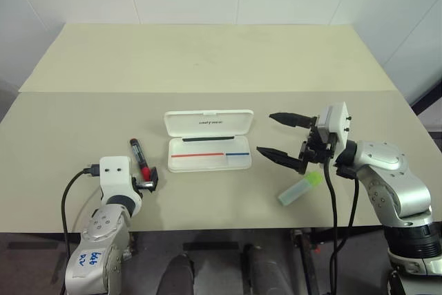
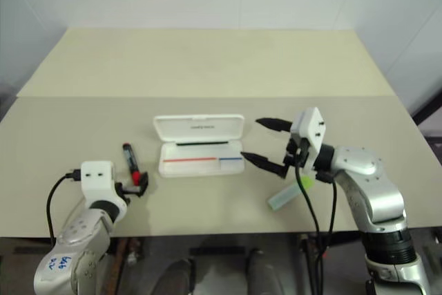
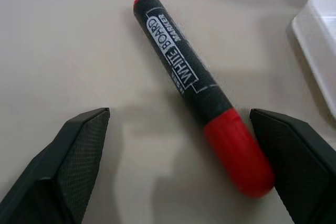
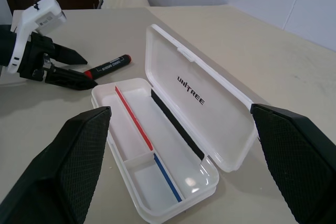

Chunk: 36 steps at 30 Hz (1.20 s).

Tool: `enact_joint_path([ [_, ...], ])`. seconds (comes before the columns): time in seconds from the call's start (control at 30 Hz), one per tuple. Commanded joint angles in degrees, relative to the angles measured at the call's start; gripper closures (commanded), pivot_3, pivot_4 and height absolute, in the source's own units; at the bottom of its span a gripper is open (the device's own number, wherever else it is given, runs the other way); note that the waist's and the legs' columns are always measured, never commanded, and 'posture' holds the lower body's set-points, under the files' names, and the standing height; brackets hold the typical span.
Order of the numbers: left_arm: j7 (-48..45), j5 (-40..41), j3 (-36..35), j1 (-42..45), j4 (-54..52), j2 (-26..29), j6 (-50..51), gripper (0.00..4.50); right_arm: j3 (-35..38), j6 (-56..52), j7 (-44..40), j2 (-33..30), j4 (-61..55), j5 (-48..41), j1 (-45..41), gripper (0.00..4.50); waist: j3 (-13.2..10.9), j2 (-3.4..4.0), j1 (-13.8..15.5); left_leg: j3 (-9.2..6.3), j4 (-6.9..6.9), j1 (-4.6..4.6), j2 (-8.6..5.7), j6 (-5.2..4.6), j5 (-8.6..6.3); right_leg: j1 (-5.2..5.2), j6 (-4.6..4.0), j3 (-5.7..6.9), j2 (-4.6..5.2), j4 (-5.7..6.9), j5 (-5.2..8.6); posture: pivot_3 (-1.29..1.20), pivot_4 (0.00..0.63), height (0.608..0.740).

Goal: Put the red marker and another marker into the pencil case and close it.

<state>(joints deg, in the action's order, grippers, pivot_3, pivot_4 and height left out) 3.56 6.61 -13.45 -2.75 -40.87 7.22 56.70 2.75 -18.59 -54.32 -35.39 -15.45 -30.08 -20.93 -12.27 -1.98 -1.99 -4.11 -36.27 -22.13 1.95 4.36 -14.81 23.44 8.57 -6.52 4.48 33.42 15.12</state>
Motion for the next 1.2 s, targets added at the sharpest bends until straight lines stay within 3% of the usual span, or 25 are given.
enact_joint_path([
  [0.03,0.5,-0.2,-1.9,1.3,1.6,-0.1,1.0,0.01,1.7,1.1,1.0,-0.2,-2.9,-0.1,0.4,0.00,0.0,0.00,0.0,0.00,-0.01,0.01,0.00,0.00,0.00,-0.01,0.00,0.00,0.00,0.00,0.00,0.00,0.150,0.740],
  [0.17,-0.3,0.5,-3.0,2.2,2.6,0.1,1.7,0.89,2.0,1.4,1.7,-0.1,-3.4,0.1,0.8,0.00,0.0,-0.01,0.0,0.00,-0.03,0.02,0.00,0.01,0.01,-0.03,0.01,0.00,0.00,0.00,-0.01,0.00,0.150,0.740],
  [0.47,0.0,-0.4,-5.2,3.4,3.9,1.3,1.9,3.87,1.7,2.1,3.3,0.4,-4.2,0.2,2.2,0.00,0.0,-0.01,-0.3,0.01,-0.01,0.03,0.00,0.01,0.01,-0.02,0.01,-0.01,0.00,0.00,-0.01,0.00,0.150,0.740],
  [0.9,3.9,-2.3,-11.8,3.3,1.5,0.5,-4.0,3.91,1.4,2.1,2.9,0.4,-3.0,0.1,1.5,0.00,0.0,-0.04,-1.1,0.00,0.07,0.01,0.00,0.01,0.01,0.01,0.00,-0.01,0.00,-0.02,0.00,0.00,0.150,0.740],
  [1.03,-4.1,-1.6,-9.8,-3.4,0.1,5.0,-16.7,3.91,0.5,2.6,2.3,1.1,-1.1,0.7,0.4,0.00,0.1,-0.09,-1.1,0.00,0.11,-0.02,0.00,0.05,-0.01,0.02,-0.01,-0.01,0.00,-0.10,0.00,0.00,0.150,0.740],
  [1.2,-11.2,0.6,-9.8,-9.6,0.4,7.6,-25.3,3.91,0.1,2.8,2.0,1.9,-0.3,1.0,-0.4,0.00,0.1,-0.10,-1.1,0.02,0.16,-0.03,0.01,0.08,-0.03,0.02,-0.03,0.00,0.02,-0.20,0.01,0.00,0.150,0.740],
])
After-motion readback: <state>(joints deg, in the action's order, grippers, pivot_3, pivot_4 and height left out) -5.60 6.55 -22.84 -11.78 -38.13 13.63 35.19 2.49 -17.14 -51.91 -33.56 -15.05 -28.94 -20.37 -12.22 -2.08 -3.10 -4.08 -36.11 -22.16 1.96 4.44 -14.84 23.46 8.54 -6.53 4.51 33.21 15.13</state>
